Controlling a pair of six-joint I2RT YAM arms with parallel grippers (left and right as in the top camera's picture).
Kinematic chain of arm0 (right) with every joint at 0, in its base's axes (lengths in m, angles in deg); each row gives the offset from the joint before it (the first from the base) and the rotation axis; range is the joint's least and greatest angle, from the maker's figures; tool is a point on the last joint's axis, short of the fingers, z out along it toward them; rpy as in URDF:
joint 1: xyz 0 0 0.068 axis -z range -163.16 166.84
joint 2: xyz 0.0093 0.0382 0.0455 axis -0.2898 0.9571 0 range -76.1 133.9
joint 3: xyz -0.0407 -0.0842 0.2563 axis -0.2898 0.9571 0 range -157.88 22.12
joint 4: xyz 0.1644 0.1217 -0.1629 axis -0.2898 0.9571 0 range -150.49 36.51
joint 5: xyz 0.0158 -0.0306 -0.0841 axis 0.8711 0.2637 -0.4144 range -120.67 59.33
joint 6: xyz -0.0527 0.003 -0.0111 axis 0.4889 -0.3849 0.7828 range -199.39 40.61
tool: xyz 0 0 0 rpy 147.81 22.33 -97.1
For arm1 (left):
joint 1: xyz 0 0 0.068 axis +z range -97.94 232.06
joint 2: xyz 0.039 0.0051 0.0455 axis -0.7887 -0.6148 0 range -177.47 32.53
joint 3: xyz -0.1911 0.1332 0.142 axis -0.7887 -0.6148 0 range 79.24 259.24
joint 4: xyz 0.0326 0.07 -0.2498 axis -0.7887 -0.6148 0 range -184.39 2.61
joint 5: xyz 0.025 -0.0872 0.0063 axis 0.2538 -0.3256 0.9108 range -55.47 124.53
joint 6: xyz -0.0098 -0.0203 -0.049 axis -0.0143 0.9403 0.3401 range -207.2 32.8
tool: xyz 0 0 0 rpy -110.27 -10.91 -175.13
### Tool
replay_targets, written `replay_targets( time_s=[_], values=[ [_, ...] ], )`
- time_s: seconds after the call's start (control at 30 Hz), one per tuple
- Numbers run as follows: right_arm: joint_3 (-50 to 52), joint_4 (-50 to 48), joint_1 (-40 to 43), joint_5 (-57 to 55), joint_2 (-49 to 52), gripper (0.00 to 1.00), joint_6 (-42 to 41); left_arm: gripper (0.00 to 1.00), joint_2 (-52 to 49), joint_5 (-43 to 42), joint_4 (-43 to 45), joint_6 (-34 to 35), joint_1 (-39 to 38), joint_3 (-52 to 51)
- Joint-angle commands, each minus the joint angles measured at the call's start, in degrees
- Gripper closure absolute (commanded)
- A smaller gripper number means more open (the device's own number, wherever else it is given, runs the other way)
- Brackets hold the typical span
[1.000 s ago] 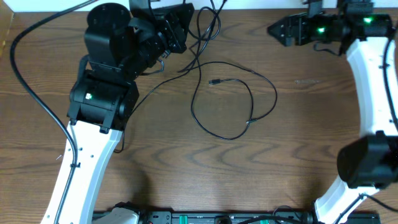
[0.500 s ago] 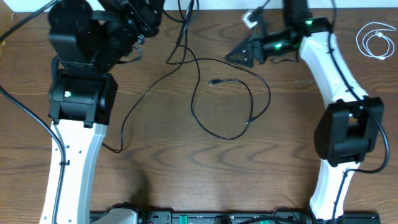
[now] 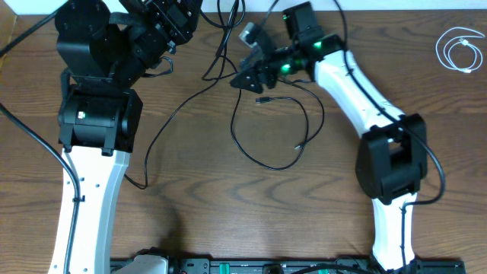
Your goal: Untangle cables
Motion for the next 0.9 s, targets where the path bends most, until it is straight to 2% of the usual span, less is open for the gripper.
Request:
replay_targets(
  time_s=[0.0,0.1,0.3,0.37,0.53,0.6,0.73,0.87],
  values=[
    [-0.02,-4.63,-1.55,-5.86,1.62,0.27,-6.56,0.93,0.83,-0.98,0.55,0.55,0.24,1.64],
    [-0.02,-10.27,-2.45,-6.45,2.47,0.27,-9.40,0.92,0.83,-0.98,0.52,0.55,0.24,1.64],
    [-0.02,-13.77,-2.36,-10.73,3.08,0.38,-13.11,0.93,0.83,-0.96,0.50,0.55,0.24,1.64],
    [-0.04,-13.81,-1.79,-10.71,3.06,0.47,-13.49,0.93,0.83,-0.94,0.52,0.55,0.24,1.64],
    [-0.04,-11.37,-0.02,-9.88,3.06,0.87,-14.19,0.93,0.81,-0.79,0.52,0.46,0.24,1.64],
    [-0.04,-9.11,0.70,-9.90,3.06,0.97,-14.16,0.92,0.81,0.13,0.50,-0.46,0.24,1.64],
    [-0.04,-0.28,2.78,-13.99,3.06,0.99,-14.16,0.93,0.81,5.64,-1.62,-3.65,0.39,1.62],
    [-0.04,11.56,6.01,-25.59,3.06,0.99,-16.33,0.92,0.81,10.16,-3.54,-4.70,2.54,1.62]
  ],
)
